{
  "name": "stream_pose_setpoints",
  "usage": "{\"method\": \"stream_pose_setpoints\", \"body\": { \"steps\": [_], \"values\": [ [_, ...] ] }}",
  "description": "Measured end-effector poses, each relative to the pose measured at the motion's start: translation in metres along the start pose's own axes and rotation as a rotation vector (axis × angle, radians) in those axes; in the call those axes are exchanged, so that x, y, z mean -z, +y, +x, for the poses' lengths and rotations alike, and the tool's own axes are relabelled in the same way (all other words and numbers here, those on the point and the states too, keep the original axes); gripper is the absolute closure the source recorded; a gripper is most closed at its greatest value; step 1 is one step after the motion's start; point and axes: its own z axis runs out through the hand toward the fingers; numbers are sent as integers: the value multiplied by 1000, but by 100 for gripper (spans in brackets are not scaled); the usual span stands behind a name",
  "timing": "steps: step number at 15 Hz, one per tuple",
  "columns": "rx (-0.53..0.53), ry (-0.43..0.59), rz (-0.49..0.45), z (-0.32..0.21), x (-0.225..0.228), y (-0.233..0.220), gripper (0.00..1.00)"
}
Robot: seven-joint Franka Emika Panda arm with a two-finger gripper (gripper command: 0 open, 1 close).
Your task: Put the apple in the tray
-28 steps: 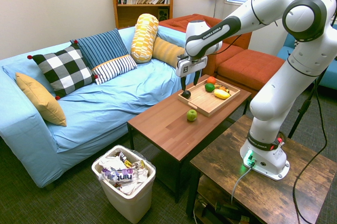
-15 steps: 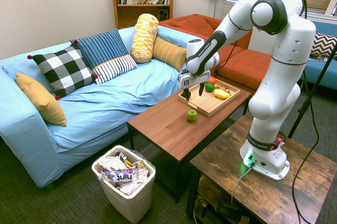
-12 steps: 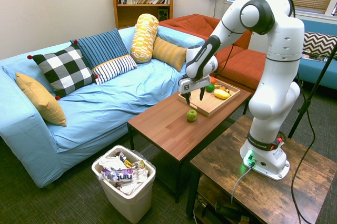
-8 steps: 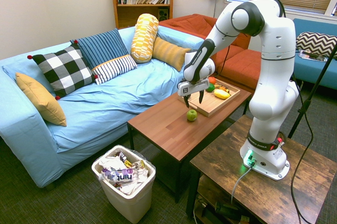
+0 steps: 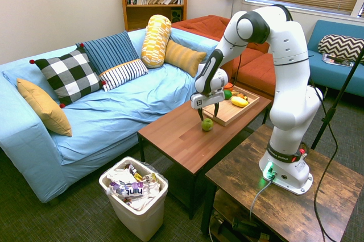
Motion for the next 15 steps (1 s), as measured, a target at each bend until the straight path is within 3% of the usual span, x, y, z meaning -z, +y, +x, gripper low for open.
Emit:
{"method": "stream_pose_setpoints", "body": {
  "steps": [6,7,15],
  "values": [
    [3,-31,-29,-6,-32,-13,0],
    [4,-33,-33,-8,-36,-16,100],
    [-8,-46,-28,-2,-40,-17,100]
  ]
}}
